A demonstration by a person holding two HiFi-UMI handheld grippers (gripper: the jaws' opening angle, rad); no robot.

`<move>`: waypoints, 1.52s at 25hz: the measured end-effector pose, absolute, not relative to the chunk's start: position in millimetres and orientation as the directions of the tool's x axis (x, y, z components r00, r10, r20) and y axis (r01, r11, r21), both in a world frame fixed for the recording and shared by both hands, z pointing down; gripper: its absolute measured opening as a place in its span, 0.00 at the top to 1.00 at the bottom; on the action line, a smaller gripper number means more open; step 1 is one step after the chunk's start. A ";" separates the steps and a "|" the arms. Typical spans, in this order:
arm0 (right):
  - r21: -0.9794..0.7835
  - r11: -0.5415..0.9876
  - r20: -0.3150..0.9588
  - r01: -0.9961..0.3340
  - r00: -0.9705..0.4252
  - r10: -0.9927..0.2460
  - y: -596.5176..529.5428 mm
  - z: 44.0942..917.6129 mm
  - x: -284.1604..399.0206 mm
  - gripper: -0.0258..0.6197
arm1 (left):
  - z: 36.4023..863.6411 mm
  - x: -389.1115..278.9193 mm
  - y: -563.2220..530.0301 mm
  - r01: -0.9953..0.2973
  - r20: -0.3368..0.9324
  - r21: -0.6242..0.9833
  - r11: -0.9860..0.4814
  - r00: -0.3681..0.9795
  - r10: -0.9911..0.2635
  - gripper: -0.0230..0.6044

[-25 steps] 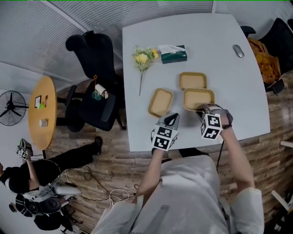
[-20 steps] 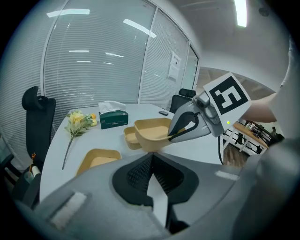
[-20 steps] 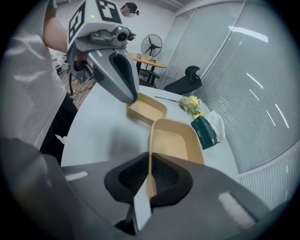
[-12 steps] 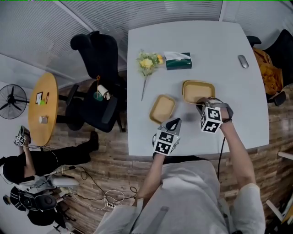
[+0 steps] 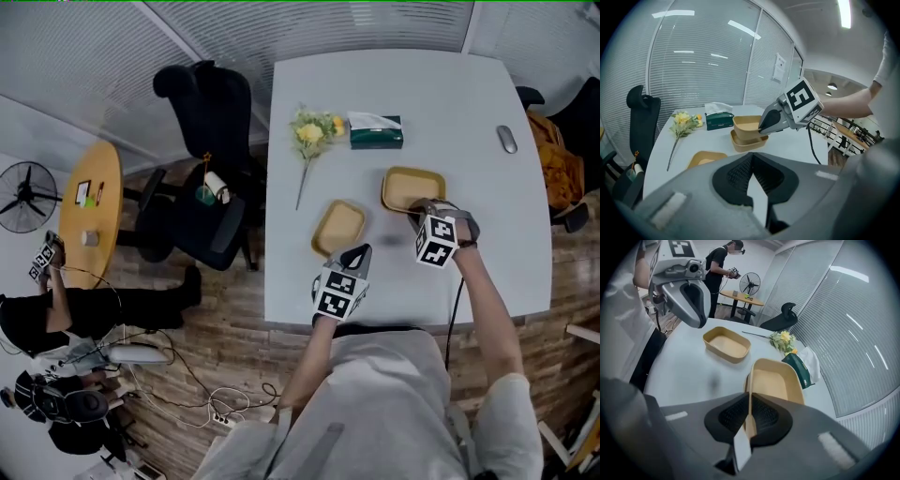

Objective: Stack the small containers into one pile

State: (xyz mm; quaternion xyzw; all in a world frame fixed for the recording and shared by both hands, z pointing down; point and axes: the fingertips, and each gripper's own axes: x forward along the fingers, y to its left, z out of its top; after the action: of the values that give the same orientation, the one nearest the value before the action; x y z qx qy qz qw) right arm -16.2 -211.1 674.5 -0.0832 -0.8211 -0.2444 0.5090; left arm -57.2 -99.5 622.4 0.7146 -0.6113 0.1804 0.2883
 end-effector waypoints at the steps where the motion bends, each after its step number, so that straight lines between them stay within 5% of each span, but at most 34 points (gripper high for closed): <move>1: 0.315 0.868 0.878 0.384 -0.466 -0.112 -212.4 677.1 -16.5 0.94 | 622.1 -58.0 -100.1 -0.978 0.609 0.194 -0.082 0.186 -0.772 0.95; 38: 0.266 0.890 0.880 0.369 -0.470 -0.069 -207.4 723.4 -21.6 0.93 | 630.9 -63.5 -104.0 -0.974 0.605 0.219 -0.053 0.178 -0.776 0.95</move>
State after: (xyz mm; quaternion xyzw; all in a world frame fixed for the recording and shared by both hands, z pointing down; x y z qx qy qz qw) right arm -21.6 -207.4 723.4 -0.0905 -0.8296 -0.2158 0.5070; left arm -63.5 -104.0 630.9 0.7065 -0.6193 0.1654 0.3000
